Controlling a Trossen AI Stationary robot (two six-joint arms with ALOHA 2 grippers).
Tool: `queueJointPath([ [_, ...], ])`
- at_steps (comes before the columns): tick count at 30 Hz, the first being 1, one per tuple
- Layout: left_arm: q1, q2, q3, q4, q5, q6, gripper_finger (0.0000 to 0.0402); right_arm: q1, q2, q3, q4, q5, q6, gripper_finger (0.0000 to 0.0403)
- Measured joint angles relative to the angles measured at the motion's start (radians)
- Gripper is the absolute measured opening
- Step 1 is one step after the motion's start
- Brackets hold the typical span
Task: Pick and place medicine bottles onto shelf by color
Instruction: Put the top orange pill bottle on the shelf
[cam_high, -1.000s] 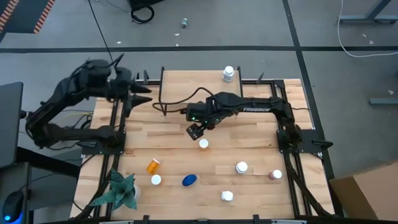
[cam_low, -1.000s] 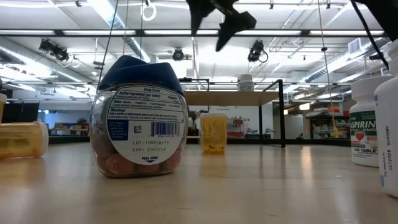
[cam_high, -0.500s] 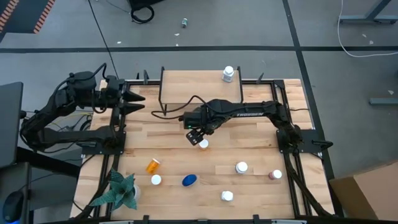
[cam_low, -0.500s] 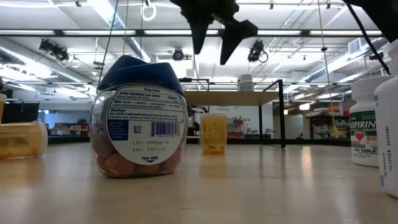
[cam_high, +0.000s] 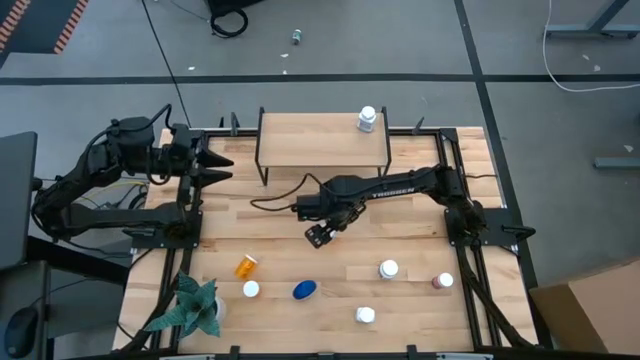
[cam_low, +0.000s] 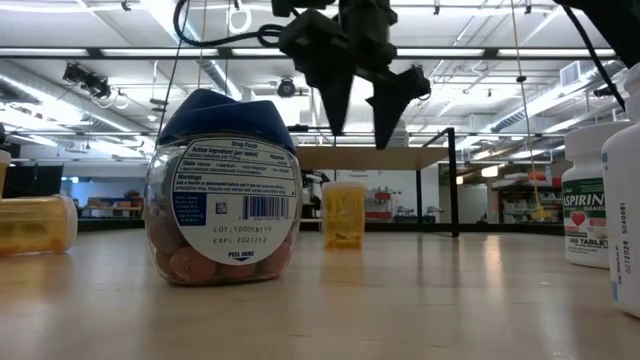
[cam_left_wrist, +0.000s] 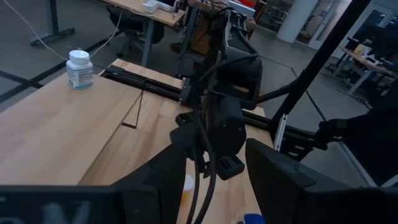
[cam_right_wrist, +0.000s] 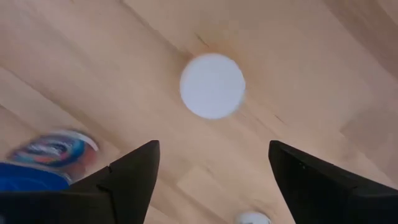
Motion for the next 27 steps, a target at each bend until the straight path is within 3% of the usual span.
queueJointPath([
  [8, 0.0, 0.002, 0.0, -0.031, 0.0, 0.021, 0.0172, 0.0, -0.004, -0.03, 0.157, 0.038, 0.02, 0.0345],
  [14, 0.0, 0.001, 0.0, -0.054, -0.001, 0.021, 0.0172, -0.01, -0.002, -0.11, 0.142, 0.034, 0.018, 0.0366],
  [27, 0.0, 0.002, 0.001, -0.095, -0.014, 0.03, 0.0167, -0.021, -0.002, -0.126, 0.196, 0.064, 0.046, 0.0371],
])
